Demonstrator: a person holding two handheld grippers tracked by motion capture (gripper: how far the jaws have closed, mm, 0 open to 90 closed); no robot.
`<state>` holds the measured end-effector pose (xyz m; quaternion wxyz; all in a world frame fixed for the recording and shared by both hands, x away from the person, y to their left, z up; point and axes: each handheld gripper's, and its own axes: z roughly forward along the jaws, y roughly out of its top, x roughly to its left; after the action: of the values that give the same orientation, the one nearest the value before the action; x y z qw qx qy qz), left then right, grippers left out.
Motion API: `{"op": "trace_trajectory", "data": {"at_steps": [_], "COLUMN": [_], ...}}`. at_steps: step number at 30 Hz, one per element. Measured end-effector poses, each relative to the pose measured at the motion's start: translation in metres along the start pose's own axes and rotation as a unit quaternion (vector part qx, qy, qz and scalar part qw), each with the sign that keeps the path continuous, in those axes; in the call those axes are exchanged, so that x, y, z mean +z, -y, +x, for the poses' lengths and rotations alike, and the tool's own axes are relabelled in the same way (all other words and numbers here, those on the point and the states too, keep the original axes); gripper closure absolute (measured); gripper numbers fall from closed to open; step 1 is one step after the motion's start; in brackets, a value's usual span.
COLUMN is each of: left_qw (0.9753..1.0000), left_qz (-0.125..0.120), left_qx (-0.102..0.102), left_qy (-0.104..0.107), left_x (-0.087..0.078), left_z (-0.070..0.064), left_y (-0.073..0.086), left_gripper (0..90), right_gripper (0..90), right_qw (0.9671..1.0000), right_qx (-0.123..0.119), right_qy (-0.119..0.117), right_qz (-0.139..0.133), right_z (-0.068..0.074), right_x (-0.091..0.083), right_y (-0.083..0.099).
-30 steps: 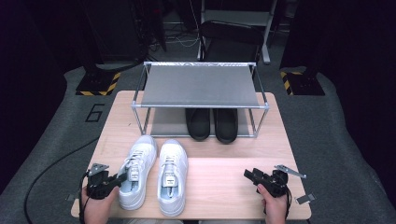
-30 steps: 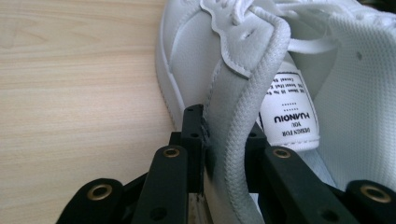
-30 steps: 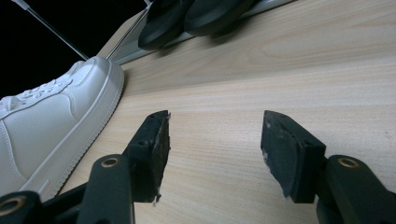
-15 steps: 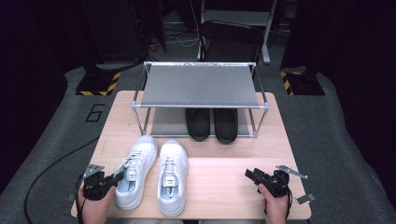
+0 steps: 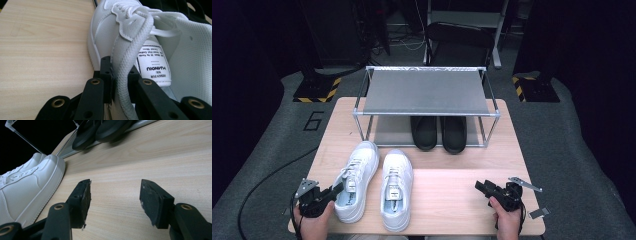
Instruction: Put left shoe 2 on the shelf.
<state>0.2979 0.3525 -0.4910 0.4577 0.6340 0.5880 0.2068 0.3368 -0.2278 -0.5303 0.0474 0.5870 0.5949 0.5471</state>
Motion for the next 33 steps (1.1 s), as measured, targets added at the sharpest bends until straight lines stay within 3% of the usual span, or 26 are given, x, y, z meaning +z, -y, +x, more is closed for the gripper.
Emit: {"op": "trace_trajectory", "data": {"at_steps": [16,21,25,26,33], "left_qw": [0.999,0.9984,0.9973,0.9977,0.9939], "left_qz": [-0.041,-0.052,-0.07,-0.064,-0.105], "left_qx": [-0.002,0.005,0.002,0.004,0.007], "left_qy": [0.019,0.022,0.022,0.024,0.032], "left_x": [-0.005,-0.007,-0.008,-0.01,-0.018], "left_z": [0.0,-0.002,-0.002,-0.002,-0.004], "left_y": [0.004,0.005,0.005,0.005,0.002], "left_gripper": [81.7,81.8,81.8,81.8,81.7], "right_gripper": [42.1,42.0,42.1,42.1,42.1], "right_qw": [1.0,0.9999,1.0,0.9999,0.9999], "right_qx": [-0.003,0.012,0.009,0.01,0.012], "right_qy": [0.0,0.001,0.001,0.0,0.001], "right_qz": [-0.004,-0.001,-0.003,-0.005,-0.005], "right_z": [-0.002,-0.001,-0.002,-0.002,-0.003], "right_x": [-0.001,-0.002,-0.001,-0.002,-0.002], "right_y": [0.0,0.0,0.0,0.0,0.001]}}
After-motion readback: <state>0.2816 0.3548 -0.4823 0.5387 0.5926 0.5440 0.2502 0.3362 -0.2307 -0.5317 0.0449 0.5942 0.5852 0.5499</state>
